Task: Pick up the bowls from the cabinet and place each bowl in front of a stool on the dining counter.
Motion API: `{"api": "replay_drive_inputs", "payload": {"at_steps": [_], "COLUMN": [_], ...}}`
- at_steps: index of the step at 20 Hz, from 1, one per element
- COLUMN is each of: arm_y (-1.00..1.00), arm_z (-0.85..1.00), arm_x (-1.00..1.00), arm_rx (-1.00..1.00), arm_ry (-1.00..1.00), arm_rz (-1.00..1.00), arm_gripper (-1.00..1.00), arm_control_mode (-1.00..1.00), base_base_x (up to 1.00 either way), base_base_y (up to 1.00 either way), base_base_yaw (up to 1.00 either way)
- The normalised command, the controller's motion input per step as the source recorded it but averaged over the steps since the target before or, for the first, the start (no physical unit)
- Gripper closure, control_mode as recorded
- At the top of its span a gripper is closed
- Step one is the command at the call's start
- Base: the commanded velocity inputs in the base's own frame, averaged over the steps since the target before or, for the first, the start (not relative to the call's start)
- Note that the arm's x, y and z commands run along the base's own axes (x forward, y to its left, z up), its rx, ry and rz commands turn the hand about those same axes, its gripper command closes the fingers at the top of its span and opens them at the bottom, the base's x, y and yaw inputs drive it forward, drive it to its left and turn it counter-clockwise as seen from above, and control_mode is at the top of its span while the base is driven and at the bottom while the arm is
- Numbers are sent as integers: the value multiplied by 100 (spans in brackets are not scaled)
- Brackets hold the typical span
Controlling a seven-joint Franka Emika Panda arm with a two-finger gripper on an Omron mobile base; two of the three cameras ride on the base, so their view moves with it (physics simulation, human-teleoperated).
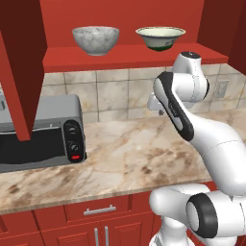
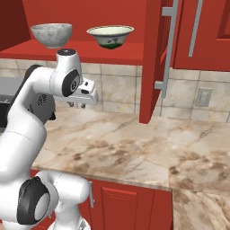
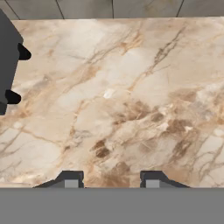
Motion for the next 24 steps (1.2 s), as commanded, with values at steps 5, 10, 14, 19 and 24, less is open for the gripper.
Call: {"api": "replay_drive_inputs", "payload": {"at_steps": [5, 10, 14, 19, 24], "arm_y": [0, 0, 3, 2, -7], "arm_z": [0, 0, 4, 37, 68], "arm_x": [0, -4, -13, -10, -15], "arm_rx": [0, 0, -1, -17, -30], "arm_ry": [0, 0, -1, -9, -27], "arm_rz": [0, 0, 0, 0, 0], "arm_gripper": [-100, -100, -100, -100, -100], "arm_control_mode": [-100, -100, -100, -100, -100], "base_base_x": [0, 0, 0, 0, 0], "base_base_y": [0, 0, 0, 0, 0], "base_base_yaw": [0, 0, 0, 0, 0]}}
